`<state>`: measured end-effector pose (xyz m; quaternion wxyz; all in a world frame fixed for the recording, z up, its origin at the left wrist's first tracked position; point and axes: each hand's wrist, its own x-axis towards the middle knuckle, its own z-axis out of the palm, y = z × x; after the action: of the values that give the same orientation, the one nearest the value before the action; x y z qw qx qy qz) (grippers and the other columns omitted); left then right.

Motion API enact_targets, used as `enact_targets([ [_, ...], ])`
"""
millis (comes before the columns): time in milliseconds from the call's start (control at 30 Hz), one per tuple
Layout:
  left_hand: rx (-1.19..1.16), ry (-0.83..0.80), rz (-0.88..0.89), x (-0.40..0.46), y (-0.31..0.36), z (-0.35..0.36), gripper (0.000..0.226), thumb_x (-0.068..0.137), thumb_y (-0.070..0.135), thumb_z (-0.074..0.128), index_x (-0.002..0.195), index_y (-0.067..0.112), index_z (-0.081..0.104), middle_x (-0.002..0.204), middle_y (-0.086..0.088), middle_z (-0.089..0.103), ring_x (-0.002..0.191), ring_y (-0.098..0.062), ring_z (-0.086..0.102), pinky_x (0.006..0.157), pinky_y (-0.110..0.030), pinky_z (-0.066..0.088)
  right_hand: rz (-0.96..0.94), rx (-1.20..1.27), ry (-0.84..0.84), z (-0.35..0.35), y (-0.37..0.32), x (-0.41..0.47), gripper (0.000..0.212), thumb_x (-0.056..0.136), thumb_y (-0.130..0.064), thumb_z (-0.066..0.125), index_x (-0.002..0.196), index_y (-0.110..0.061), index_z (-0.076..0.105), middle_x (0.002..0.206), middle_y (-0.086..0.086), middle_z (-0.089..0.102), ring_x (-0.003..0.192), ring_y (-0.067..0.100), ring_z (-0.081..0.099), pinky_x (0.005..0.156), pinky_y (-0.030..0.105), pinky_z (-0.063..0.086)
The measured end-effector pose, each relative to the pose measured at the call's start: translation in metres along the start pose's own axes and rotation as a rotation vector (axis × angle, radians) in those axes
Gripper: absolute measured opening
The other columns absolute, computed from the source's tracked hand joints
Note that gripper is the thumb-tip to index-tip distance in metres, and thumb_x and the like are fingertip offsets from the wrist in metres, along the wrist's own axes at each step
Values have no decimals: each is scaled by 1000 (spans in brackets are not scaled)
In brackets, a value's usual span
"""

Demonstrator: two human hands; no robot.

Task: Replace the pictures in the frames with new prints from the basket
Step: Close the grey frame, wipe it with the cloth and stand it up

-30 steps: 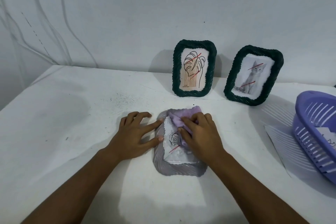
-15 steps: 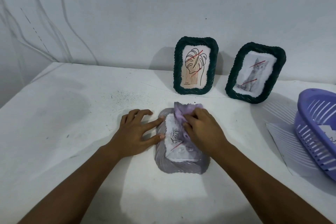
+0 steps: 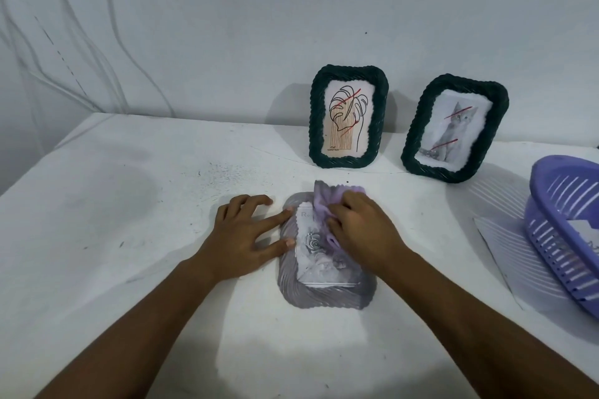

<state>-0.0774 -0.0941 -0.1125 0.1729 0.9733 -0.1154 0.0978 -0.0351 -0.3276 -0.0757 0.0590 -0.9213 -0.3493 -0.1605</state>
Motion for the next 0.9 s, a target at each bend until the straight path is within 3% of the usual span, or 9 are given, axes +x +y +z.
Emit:
enact_targets([
  [167, 10, 6, 13, -1, -3, 4, 64, 78, 82, 25, 127, 51, 50, 136, 8, 46, 126, -18, 32, 95, -35, 23, -1, 239, -20, 2, -28, -4, 19, 82, -19, 58, 67, -12, 67, 73, 3, 64, 78, 21, 54, 74, 35, 41],
  [300, 5, 17, 25, -1, -2, 3, 63, 78, 82, 23, 128, 52, 48, 135, 9, 45, 125, -17, 31, 96, -33, 22, -255, 168, -107, -15, -27, -34, 27, 83, -24, 51, 65, -11, 67, 73, 2, 65, 79, 18, 49, 67, 31, 40],
  [433, -17, 11, 4, 0, -1, 1, 63, 76, 84, 24, 129, 57, 43, 137, 10, 42, 127, -15, 27, 98, -32, 17, -153, -78, -149, -4, 6, -12, 15, 75, -25, 69, 72, -11, 73, 77, 5, 68, 83, 24, 58, 76, 34, 48],
  [533, -5, 20, 14, 0, -1, 2, 64, 77, 83, 23, 129, 54, 46, 137, 7, 45, 126, -17, 29, 96, -34, 19, 53, 49, -112, 0, -11, 9, 9, 70, -15, 77, 72, -7, 73, 75, 6, 66, 82, 27, 60, 76, 36, 46],
  [600, -1, 21, 14, -1, -2, 3, 66, 77, 83, 21, 128, 51, 49, 136, 7, 46, 125, -17, 31, 95, -34, 21, 68, 185, -89, -4, -30, 5, 11, 79, -17, 65, 79, -8, 72, 83, 6, 65, 89, 22, 52, 80, 37, 43],
  [700, -1, 8, 20, -1, -3, 3, 66, 77, 83, 20, 127, 52, 49, 136, 8, 46, 125, -19, 33, 96, -34, 23, -235, 138, -134, -19, -42, -28, 30, 84, -27, 48, 72, -12, 72, 76, -2, 64, 84, 15, 41, 74, 29, 36],
  [767, 0, 6, 13, 0, -3, 2, 65, 77, 84, 21, 130, 54, 45, 136, 9, 44, 127, -17, 30, 97, -32, 20, -283, 101, -148, -16, -21, -36, 33, 84, -32, 46, 68, -16, 70, 76, -2, 65, 83, 17, 47, 71, 28, 41],
  [833, -21, 5, 1, 0, -2, 1, 65, 76, 84, 23, 130, 56, 43, 137, 9, 43, 127, -15, 28, 98, -32, 17, -170, 51, -167, -9, -10, -25, 35, 88, -32, 41, 79, -14, 70, 86, 3, 65, 89, 23, 53, 81, 32, 46],
  [900, -22, 2, 1, 0, -1, 1, 64, 76, 84, 25, 130, 56, 43, 137, 9, 43, 128, -15, 27, 98, -32, 17, 167, 155, -173, -3, -12, -4, 31, 94, -26, 39, 103, -12, 65, 105, 9, 58, 99, 27, 52, 84, 31, 41],
])
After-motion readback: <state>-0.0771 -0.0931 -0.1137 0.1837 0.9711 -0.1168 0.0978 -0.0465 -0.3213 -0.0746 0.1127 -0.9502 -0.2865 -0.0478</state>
